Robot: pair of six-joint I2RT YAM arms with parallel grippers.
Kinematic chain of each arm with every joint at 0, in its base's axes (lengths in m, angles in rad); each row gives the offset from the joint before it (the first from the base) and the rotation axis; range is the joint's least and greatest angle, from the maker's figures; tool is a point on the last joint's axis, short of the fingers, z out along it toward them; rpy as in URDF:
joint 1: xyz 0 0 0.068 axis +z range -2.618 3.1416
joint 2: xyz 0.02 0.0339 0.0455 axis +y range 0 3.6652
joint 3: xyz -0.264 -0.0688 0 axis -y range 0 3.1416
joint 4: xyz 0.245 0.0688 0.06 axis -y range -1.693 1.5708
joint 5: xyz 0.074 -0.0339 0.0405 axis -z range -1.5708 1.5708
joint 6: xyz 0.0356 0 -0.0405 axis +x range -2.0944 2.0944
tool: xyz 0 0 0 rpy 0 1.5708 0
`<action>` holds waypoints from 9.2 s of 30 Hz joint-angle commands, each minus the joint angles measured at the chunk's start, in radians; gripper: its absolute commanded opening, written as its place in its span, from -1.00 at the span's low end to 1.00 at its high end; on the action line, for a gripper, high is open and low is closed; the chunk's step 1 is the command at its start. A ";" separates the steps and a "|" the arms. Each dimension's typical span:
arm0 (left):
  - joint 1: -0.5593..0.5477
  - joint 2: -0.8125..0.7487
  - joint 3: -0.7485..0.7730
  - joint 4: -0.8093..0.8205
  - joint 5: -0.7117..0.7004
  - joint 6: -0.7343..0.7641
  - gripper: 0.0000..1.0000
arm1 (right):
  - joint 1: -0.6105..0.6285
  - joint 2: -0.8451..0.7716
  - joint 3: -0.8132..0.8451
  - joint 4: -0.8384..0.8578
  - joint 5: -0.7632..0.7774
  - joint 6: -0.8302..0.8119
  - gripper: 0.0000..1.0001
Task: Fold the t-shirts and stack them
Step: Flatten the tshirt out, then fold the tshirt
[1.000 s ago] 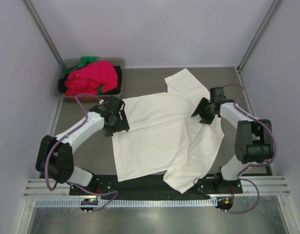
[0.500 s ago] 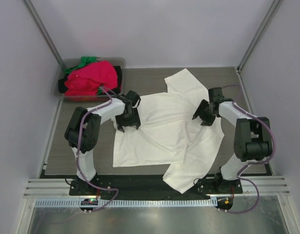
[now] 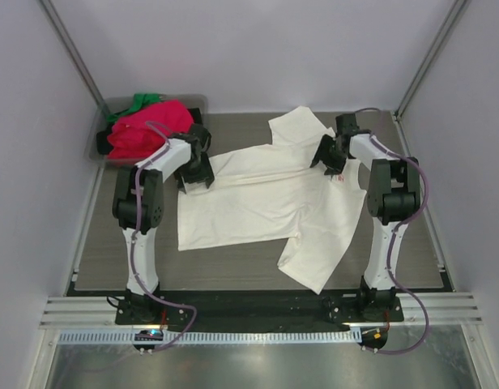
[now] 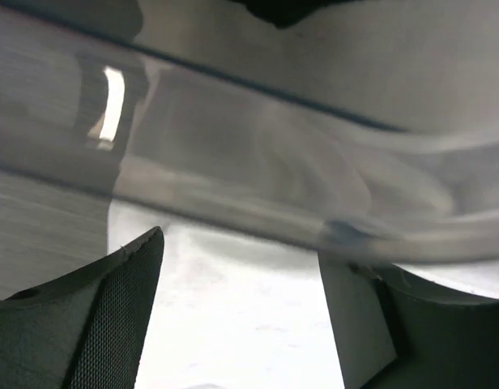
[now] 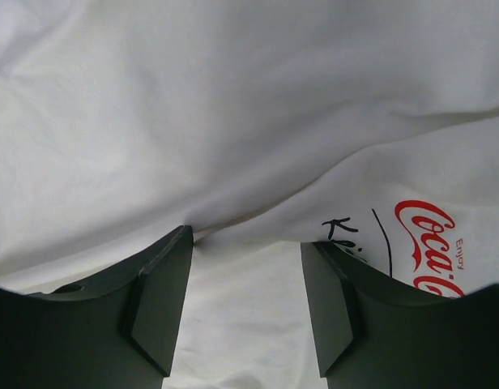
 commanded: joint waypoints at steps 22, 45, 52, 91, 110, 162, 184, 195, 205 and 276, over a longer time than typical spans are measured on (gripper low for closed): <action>-0.026 -0.924 -0.973 0.168 0.032 -0.390 0.39 | 0.197 -1.044 -0.818 -0.319 0.328 0.370 0.38; -0.026 -0.861 -1.050 0.338 -0.042 -0.393 -0.82 | 0.630 -1.032 -1.093 -0.258 0.232 0.688 0.17; -0.023 -0.866 -1.051 0.340 -0.047 -0.385 -0.89 | 0.685 -1.017 -1.165 -0.203 0.274 0.749 -0.39; 0.000 -1.357 -0.809 -0.285 0.041 -0.358 -0.97 | 0.690 -1.316 -0.435 -0.805 0.695 0.669 -0.98; 0.121 -0.811 -0.570 -0.062 0.013 -0.134 -1.00 | 0.392 -0.752 -0.114 -0.508 0.710 0.169 -0.98; 0.247 -0.729 -1.030 0.459 0.239 -0.344 0.30 | -0.238 -0.745 -0.945 0.147 0.115 0.206 -0.45; 0.261 -1.013 -0.925 0.172 0.295 -0.378 -1.00 | -0.251 -0.984 -0.701 -0.220 0.210 0.172 -0.98; 0.260 -1.169 -1.088 0.076 0.298 -0.410 -0.95 | -0.263 -1.125 -0.973 -0.264 0.232 0.338 -0.98; 0.260 -1.339 -1.102 -0.067 0.337 -0.482 0.16 | -0.269 -1.308 -1.009 -0.371 0.235 0.402 0.99; 0.237 -1.326 -0.741 -0.019 -0.024 -0.008 0.93 | 0.269 0.672 0.995 -0.081 0.402 -0.289 -0.52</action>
